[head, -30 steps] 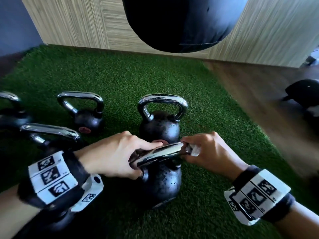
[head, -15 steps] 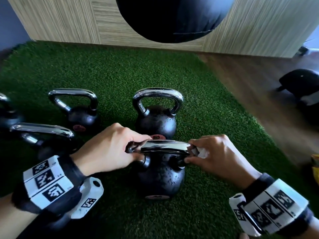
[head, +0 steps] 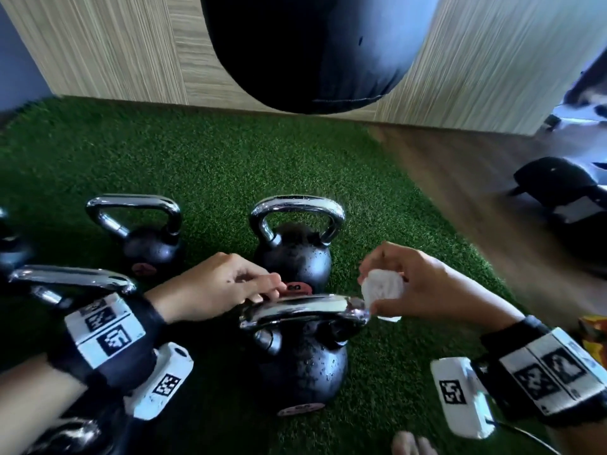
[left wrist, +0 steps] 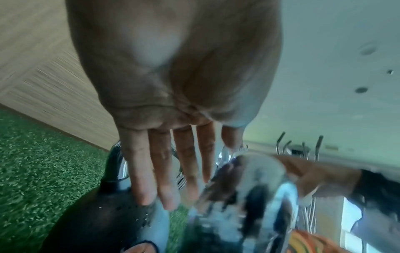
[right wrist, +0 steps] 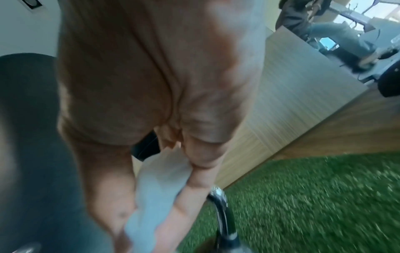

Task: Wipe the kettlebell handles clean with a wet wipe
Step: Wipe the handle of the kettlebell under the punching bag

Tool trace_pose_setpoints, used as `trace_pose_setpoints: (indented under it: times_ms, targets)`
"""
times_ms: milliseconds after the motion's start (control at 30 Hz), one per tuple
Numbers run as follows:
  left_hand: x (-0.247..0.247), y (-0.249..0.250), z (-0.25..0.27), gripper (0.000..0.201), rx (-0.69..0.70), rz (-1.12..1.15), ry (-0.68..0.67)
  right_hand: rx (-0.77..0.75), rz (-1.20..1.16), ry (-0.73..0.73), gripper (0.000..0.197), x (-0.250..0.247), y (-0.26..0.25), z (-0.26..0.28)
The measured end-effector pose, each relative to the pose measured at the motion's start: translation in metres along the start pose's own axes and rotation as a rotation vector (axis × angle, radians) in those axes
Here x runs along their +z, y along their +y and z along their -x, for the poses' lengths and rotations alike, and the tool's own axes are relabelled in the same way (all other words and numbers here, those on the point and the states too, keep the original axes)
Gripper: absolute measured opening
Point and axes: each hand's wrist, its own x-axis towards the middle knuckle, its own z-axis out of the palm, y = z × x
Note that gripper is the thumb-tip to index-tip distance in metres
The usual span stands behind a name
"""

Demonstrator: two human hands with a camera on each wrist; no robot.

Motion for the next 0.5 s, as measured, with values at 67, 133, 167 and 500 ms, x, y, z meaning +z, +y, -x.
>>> trace_pose_setpoints:
  times_ms: [67, 133, 167, 500]
  targets:
    - [0.0, -0.008, -0.026, 0.021, 0.0, -0.12, -0.012, -0.001, -0.059, -0.014, 0.036, -0.016, 0.001, -0.014]
    - [0.003, -0.018, -0.051, 0.03, 0.035, -0.277, -0.02, 0.007, -0.169, 0.076, 0.032, -0.025, 0.0, -0.033]
    - [0.006, -0.024, -0.062, 0.035, 0.055, -0.35, -0.02, 0.002, -0.191, 0.149, 0.031, -0.027, 0.0, -0.044]
    - [0.037, -0.055, -0.112, 0.088, 0.172, -0.757, -0.014, -0.014, -0.432, 0.372, 0.025, -0.015, 0.003, -0.119]
